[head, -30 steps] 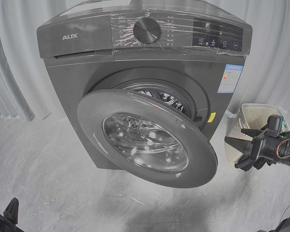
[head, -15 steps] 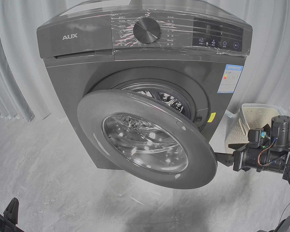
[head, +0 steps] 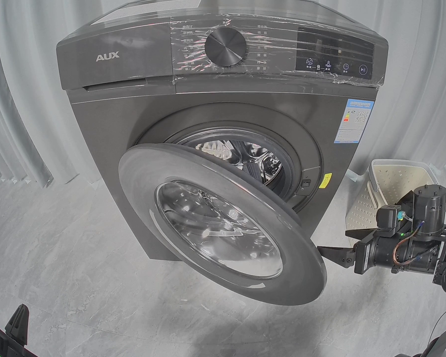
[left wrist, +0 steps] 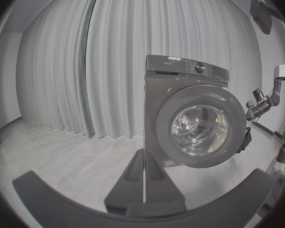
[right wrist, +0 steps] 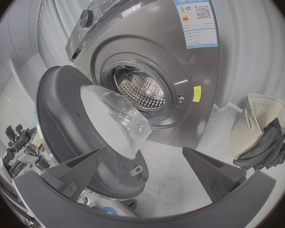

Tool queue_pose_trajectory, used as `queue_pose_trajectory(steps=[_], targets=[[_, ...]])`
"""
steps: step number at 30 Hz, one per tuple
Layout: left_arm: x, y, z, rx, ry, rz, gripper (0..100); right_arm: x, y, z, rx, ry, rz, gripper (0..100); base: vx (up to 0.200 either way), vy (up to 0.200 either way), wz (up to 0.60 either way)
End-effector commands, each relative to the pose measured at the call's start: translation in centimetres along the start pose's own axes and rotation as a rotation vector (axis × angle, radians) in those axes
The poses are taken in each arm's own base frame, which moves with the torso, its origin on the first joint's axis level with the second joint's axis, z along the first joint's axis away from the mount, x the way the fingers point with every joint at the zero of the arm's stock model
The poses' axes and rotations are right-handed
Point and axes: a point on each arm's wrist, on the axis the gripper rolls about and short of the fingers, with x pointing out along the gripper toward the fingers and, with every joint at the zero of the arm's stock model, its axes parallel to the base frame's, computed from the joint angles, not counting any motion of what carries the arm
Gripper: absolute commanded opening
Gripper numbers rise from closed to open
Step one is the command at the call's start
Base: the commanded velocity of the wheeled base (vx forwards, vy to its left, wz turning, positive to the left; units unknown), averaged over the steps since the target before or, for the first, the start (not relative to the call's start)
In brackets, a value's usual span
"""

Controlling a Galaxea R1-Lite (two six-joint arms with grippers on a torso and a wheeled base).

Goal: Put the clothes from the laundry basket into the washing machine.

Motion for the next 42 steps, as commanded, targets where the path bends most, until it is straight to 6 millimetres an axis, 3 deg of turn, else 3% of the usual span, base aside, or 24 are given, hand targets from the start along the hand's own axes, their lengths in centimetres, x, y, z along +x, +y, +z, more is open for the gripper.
queue_pose_trajectory(steps=[1, 7, 15, 20, 27, 28, 35, 42], targets=[[0.0, 0.0, -0.5, -0.002, -0.003, 0.001, 0, 1.8, -0.4, -0.4, 0.014, 0.035, -0.039, 100, -0.200, 0.000, 0.00], [0.0, 0.0, -0.5, -0.002, -0.003, 0.001, 0, 2.5, -0.1, -1.2, -0.004, 0.049, -0.020, 100, -0.067, 0.000, 0.00], [0.0, 0.0, -0.5, -0.002, -0.003, 0.001, 0, 1.9, 2.4, -2.2, -0.039, 0.075, 0.076, 100, 0.000, 0.000, 0.00], [0.0, 0.0, -0.5, -0.002, -0.003, 0.001, 0, 2.4, 2.1, -1.4, -0.035, 0.049, 0.056, 100, 0.000, 0.000, 0.00], [0.0, 0.0, -0.5, 0.000, -0.003, 0.001, 0, 5.5, 0.1, -0.3, 0.015, 0.013, -0.063, 100, 0.000, 0.000, 0.00], [0.0, 0.0, -0.5, 0.000, -0.003, 0.001, 0, 7.0, -0.1, -0.6, 0.021, 0.012, -0.067, 100, 0.000, 0.000, 0.00], [0.0, 0.0, -0.5, 0.000, -0.003, 0.001, 0, 10.9, -0.6, -1.1, 0.016, 0.024, -0.104, 100, 0.000, 0.000, 0.00], [0.0, 0.0, -0.5, 0.000, -0.003, 0.001, 0, 13.5, -0.3, -1.8, 0.010, 0.050, -0.091, 100, 0.000, 0.000, 0.00]])
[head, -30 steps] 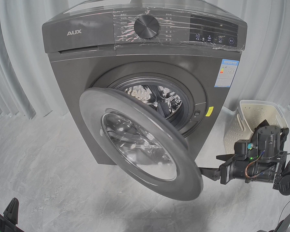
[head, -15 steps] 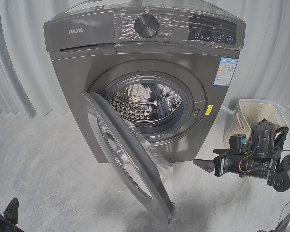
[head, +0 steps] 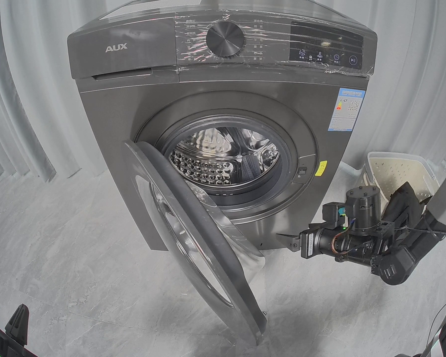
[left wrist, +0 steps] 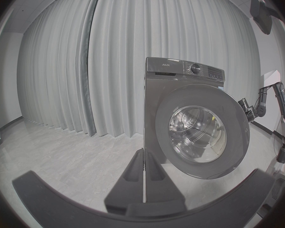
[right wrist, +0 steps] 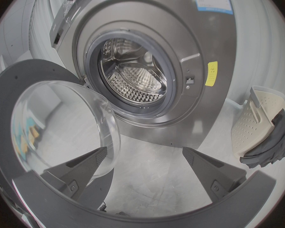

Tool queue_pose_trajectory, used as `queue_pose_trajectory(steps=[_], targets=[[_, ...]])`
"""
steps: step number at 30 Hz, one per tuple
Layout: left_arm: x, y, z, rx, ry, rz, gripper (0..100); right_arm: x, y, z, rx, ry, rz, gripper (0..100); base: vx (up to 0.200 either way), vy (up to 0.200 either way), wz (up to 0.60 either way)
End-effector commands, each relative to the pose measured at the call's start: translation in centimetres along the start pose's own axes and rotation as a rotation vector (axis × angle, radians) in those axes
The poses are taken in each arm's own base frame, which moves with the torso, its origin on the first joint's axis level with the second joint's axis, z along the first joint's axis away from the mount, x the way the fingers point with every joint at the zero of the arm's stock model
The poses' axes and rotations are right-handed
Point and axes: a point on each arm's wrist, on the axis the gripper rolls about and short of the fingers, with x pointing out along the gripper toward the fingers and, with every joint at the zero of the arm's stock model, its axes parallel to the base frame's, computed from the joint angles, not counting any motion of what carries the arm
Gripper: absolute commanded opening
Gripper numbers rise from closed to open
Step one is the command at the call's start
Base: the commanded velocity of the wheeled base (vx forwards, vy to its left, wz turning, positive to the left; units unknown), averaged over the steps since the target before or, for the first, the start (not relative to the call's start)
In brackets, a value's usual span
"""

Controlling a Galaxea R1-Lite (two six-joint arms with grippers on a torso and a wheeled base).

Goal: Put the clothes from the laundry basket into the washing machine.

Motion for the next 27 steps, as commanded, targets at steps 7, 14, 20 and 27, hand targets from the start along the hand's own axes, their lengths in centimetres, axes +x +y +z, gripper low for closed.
queue_pose_trajectory(steps=[7, 14, 20, 27], targets=[[0.0, 0.0, -0.5, 0.000, -0.002, 0.001, 0, 2.7, 1.5, -2.0, -0.021, 0.058, 0.041, 100, 0.000, 0.000, 0.00], [0.0, 0.0, -0.5, 0.000, -0.002, 0.001, 0, 1.9, 2.7, -2.5, -0.023, 0.063, 0.079, 100, 0.000, 0.000, 0.00], [0.0, 0.0, -0.5, 0.000, -0.002, 0.001, 0, 1.7, 3.1, -2.5, -0.019, 0.066, 0.096, 100, 0.000, 0.000, 0.00], [0.0, 0.0, -0.5, 0.000, -0.002, -0.001, 0, 2.7, 3.1, -1.7, -0.008, 0.032, 0.083, 100, 0.000, 0.000, 0.00]])
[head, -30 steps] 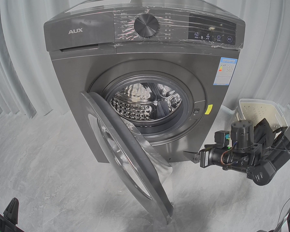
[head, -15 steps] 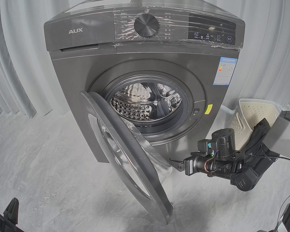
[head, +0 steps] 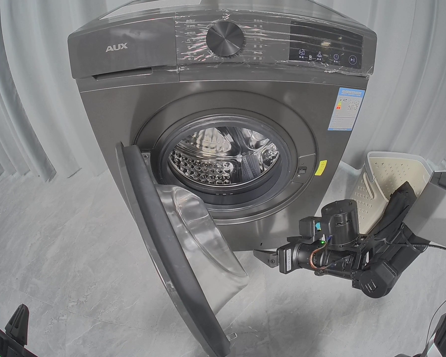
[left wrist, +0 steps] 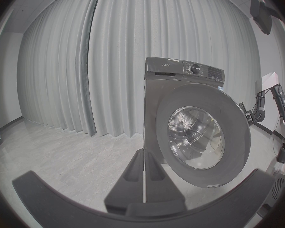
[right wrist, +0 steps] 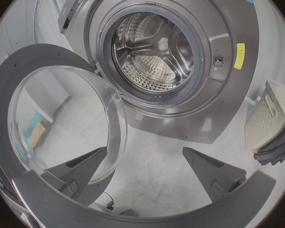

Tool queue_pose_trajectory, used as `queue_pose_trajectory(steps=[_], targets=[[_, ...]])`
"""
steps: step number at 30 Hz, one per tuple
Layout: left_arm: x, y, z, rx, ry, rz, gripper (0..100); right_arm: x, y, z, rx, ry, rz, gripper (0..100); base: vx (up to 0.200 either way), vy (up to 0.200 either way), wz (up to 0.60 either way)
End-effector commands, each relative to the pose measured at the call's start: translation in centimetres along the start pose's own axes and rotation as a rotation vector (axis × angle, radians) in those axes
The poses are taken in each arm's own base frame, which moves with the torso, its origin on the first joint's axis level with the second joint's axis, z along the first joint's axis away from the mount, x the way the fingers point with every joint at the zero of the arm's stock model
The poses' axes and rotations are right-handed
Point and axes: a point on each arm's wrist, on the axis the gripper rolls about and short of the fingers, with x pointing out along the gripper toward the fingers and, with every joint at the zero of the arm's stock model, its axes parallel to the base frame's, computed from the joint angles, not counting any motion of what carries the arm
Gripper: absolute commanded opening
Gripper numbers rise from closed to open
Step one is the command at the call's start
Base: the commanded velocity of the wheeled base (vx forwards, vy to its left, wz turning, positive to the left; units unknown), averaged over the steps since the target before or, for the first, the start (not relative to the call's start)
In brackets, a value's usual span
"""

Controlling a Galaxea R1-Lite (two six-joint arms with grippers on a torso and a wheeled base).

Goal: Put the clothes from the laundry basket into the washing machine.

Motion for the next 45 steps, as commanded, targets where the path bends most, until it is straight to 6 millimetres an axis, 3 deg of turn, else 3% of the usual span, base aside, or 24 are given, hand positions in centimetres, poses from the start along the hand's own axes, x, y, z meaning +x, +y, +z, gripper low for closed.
queue_pose_trajectory(steps=[1, 8, 16, 26, 31, 38, 45], targets=[[0.0, 0.0, -0.5, 0.000, -0.002, 0.001, 0, 0.6, -0.1, 0.4, 0.005, -0.016, -0.005, 100, 0.000, 0.000, 0.00], [0.0, 0.0, -0.5, 0.000, -0.002, 0.001, 0, 2.9, 0.8, -0.6, -0.007, 0.012, 0.015, 100, 0.000, 0.000, 0.00], [0.0, 0.0, -0.5, 0.000, -0.002, 0.001, 0, 3.2, 3.1, -1.1, -0.030, -0.004, 0.079, 100, 0.000, 0.000, 0.00], [0.0, 0.0, -0.5, 0.001, -0.002, 0.001, 0, 3.3, 2.9, -0.4, -0.016, -0.036, 0.083, 100, 0.000, 0.000, 0.00], [0.0, 0.0, -0.5, 0.001, -0.002, 0.001, 0, 3.7, 3.0, 0.4, -0.018, -0.062, 0.089, 100, -0.200, 0.000, 0.00], [0.0, 0.0, -0.5, 0.000, -0.002, 0.001, 0, 6.2, 1.4, -1.3, -0.051, -0.009, 0.052, 100, -0.114, 0.000, 0.00], [0.0, 0.0, -0.5, 0.000, -0.002, 0.001, 0, 6.9, 3.3, -1.8, -0.070, -0.014, 0.101, 100, 0.000, 0.000, 0.00]])
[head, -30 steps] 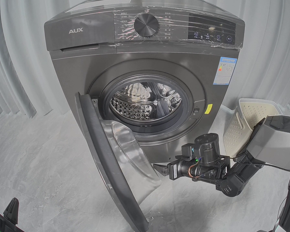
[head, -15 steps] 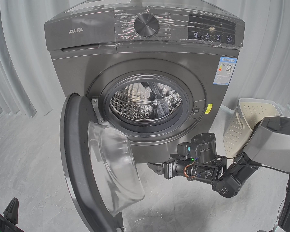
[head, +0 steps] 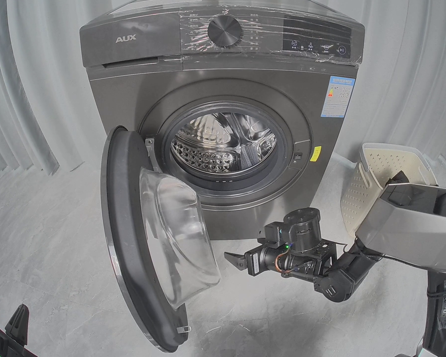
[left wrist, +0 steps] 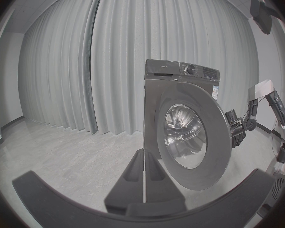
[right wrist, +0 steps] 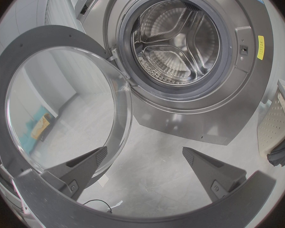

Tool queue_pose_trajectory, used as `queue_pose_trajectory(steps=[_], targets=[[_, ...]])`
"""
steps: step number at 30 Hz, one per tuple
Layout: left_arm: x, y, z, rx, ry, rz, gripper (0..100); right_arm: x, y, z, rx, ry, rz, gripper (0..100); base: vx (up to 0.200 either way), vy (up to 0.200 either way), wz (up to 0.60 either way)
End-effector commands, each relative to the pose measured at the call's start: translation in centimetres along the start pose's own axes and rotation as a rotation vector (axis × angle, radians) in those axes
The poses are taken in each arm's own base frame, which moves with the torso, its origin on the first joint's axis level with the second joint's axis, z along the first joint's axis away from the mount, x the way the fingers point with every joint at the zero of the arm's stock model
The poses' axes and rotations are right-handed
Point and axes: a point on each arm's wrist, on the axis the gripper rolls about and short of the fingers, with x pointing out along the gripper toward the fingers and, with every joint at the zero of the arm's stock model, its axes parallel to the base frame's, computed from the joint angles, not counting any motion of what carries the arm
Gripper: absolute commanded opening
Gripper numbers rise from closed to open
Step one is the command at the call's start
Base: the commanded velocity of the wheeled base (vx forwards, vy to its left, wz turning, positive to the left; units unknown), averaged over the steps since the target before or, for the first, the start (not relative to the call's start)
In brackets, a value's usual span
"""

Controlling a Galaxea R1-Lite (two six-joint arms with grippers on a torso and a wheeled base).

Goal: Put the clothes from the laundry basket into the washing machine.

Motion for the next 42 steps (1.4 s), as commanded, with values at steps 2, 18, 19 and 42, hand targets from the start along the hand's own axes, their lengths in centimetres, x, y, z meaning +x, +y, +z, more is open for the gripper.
queue_pose_trajectory(steps=[2, 18, 19, 42], targets=[[0.0, 0.0, -0.5, -0.001, -0.002, 0.001, 0, 0.7, 1.8, -0.9, -0.015, 0.014, 0.048, 100, 0.000, 0.000, 0.00], [0.0, 0.0, -0.5, 0.001, -0.002, 0.001, 0, 1.3, 3.0, 0.9, -0.010, -0.064, 0.131, 100, 0.000, 0.000, 0.00], [0.0, 0.0, -0.5, 0.001, -0.002, 0.001, 0, 1.4, 3.1, 1.0, -0.012, -0.068, 0.134, 100, 0.000, 0.000, 0.00], [0.0, 0.0, -0.5, 0.001, -0.002, 0.001, 0, 8.0, 6.6, 1.7, -0.007, -0.154, 0.196, 100, -0.052, 0.000, 0.00]])
